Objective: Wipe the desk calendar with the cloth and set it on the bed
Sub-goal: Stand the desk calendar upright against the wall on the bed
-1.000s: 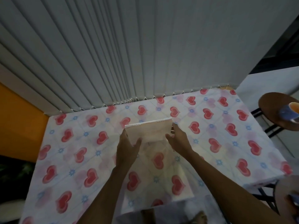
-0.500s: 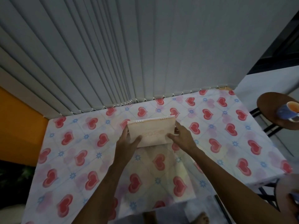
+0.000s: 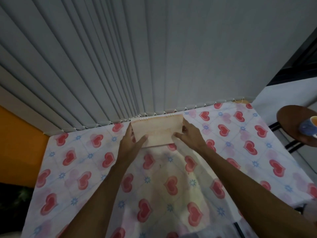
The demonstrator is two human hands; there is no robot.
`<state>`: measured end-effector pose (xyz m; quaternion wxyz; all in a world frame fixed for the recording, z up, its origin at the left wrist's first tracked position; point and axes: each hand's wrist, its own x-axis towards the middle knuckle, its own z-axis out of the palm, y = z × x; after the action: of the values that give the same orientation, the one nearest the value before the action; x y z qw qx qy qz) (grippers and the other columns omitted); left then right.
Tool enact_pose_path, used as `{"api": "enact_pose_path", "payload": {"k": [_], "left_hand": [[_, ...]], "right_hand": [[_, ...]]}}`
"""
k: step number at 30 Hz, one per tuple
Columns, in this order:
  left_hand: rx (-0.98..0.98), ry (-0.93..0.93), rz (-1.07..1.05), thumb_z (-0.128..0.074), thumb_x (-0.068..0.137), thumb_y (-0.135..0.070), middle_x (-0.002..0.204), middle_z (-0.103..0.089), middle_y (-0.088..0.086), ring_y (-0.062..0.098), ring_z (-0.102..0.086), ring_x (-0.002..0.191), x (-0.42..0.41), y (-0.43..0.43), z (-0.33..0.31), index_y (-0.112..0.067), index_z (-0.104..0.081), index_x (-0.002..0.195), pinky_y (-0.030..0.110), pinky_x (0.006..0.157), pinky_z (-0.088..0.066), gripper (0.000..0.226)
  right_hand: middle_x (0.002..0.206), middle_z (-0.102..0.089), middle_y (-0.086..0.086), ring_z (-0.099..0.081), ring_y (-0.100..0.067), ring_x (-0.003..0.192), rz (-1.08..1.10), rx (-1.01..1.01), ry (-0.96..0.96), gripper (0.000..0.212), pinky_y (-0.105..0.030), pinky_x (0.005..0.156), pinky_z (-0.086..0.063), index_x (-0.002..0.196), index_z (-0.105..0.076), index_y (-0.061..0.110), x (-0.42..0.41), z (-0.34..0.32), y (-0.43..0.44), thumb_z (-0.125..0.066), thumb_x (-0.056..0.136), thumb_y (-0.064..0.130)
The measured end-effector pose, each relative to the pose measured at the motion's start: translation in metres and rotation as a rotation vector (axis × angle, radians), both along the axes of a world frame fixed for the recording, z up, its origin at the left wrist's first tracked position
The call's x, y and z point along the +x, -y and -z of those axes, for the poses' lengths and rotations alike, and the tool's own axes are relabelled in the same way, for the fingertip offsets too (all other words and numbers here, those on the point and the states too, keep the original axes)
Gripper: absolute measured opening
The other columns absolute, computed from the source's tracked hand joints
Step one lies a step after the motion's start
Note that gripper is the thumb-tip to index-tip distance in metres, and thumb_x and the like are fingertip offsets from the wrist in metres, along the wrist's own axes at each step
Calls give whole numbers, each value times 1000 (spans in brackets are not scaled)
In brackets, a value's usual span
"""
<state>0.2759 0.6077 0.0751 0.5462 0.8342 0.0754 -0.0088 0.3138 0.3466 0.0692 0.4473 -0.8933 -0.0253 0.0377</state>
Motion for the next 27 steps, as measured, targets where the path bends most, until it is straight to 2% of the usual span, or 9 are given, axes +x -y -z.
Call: {"api": "enact_pose_path", "payload": {"k": [2,4,8,11,13,18,23,25,27], "left_hand": [[-23,-4,-11,-73,77,-55,132,-62,-7,15,-62,114,18,-2,0,-37,-38,145,45,90,-56,78],[8,22,-10,-71,77,-57,132,-63,-7,14,-61,116,36,-4,2,-36,-38,144,34,92,-51,78],[3,19,-22,-65,82,-62,126,-61,-19,-13,-55,106,64,-4,6,-39,-39,143,12,83,-42,70],[-39,14,-27,-60,86,-62,128,-61,-19,-1,-55,117,76,-5,13,-40,-45,139,18,91,-44,59],[-60,7,-27,-58,88,-62,128,-61,-21,1,-54,119,82,-8,17,-41,-47,137,15,87,-43,55],[-66,-5,-51,-56,87,-67,112,-57,-43,-25,-50,104,88,-14,19,-47,-50,133,4,75,-41,51],[-49,-24,-2,-55,90,-62,108,-58,-49,-28,-50,102,97,-21,21,-59,-51,117,11,82,-39,27],[-50,-25,7,-55,92,-60,107,-57,-50,-29,-49,102,98,-22,22,-54,-52,120,11,82,-39,29],[-44,-32,9,-55,92,-59,108,-57,-49,-30,-48,102,98,-22,26,-47,-50,127,12,83,-40,38]], "right_hand": [[120,-70,-5,-68,-16,96,-4,-32,8,65,-6,69,-43,144,-44,19,20,-1,-3,-73,86,23],[120,-71,-4,-63,-9,89,-6,-38,18,67,-1,65,-37,144,-42,23,41,-1,-4,-74,85,23],[122,-69,-1,-61,-10,89,-21,-12,32,63,-5,67,-43,139,-45,27,76,3,-6,-74,83,24],[125,-68,-1,-61,-11,93,-32,-10,26,58,-20,78,-51,136,-46,26,92,13,-8,-73,85,24],[127,-67,-1,-61,-11,94,-45,-6,20,59,-22,77,-50,137,-45,27,100,19,-10,-73,85,25],[123,-69,0,-67,-17,98,-67,7,-9,64,-32,84,-56,137,-44,30,111,33,-17,-75,81,27],[113,-68,8,-65,-13,92,-41,27,-37,65,-30,83,-54,134,-46,35,114,43,-24,-77,78,27],[114,-69,6,-64,-15,92,-38,18,-46,64,-29,81,-53,134,-46,34,115,46,-27,-78,78,27],[117,-69,3,-62,-13,90,-41,12,-48,64,-18,73,-48,135,-46,32,115,49,-29,-78,80,26]]}}
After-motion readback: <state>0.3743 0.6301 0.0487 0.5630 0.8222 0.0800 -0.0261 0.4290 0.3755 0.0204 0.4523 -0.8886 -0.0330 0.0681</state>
